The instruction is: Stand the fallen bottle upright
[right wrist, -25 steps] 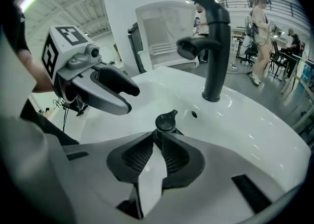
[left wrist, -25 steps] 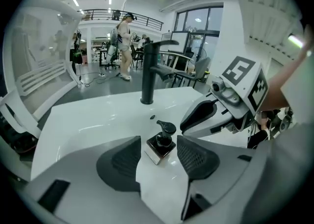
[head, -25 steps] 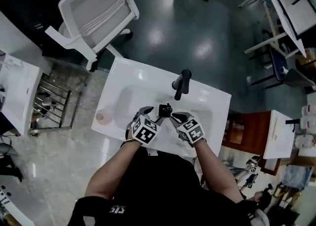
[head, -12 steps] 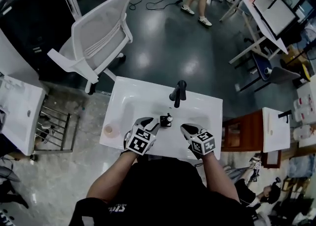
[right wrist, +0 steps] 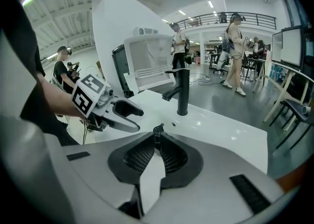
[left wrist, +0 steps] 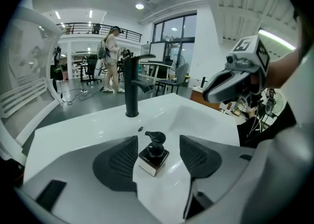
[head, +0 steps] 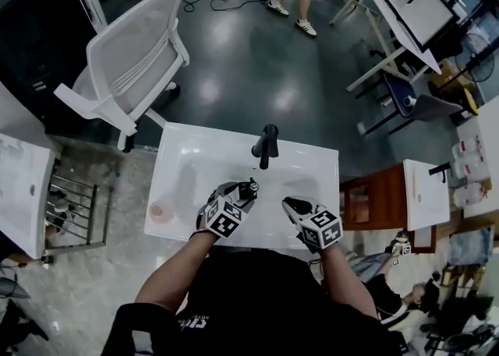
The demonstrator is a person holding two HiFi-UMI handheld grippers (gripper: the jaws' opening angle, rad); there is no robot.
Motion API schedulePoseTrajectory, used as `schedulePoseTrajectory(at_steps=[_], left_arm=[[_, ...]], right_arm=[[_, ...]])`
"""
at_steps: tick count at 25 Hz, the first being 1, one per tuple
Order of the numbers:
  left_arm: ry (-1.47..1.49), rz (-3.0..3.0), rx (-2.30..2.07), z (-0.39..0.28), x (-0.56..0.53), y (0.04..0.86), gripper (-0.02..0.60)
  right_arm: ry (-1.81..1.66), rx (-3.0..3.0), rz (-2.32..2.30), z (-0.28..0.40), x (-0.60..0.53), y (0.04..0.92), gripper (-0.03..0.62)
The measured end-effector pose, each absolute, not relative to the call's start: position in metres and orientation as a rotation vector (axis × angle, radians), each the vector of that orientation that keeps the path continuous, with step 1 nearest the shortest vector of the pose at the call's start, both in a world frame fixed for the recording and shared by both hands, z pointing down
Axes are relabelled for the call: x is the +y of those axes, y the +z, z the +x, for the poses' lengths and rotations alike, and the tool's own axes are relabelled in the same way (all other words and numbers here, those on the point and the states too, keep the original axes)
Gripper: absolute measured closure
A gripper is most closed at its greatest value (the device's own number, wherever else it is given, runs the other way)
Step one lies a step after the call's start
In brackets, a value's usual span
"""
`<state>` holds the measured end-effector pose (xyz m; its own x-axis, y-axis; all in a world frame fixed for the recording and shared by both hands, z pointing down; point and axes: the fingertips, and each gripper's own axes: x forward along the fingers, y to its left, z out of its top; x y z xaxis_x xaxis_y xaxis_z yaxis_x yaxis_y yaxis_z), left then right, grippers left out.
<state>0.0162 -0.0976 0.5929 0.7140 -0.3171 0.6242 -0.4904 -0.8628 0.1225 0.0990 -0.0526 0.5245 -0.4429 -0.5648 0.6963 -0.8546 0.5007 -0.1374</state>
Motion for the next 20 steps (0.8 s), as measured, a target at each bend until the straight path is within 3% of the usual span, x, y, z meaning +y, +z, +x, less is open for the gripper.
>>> schedulePoseTrajectory(at_steps=[4, 11, 16, 20], left_arm=[[0.951, 2.564, -0.626, 0.042, -0.109, 0.631, 0.278], [1.039, 2.435, -0.617, 0.069, -0.124, 0.676, 0.276], [1.048, 2.446, -0.690, 0.081, -0.133, 0.689, 0.344], [1.059, 2.485, -0.720, 0.087, -0.136, 0.694, 0.355]], right_arm=[[0.685, -2.114, 1.243, 0.140, -0.043, 0.521, 0.548], [0.823, -2.041, 1.403, 0.213, -0.021, 0.538, 0.548], [0.851, -2.056, 1.448, 0.232, -0.024, 0.536, 0.549], [0.847, -2.060, 1.446, 0.238, -0.018, 0.533, 0.549]])
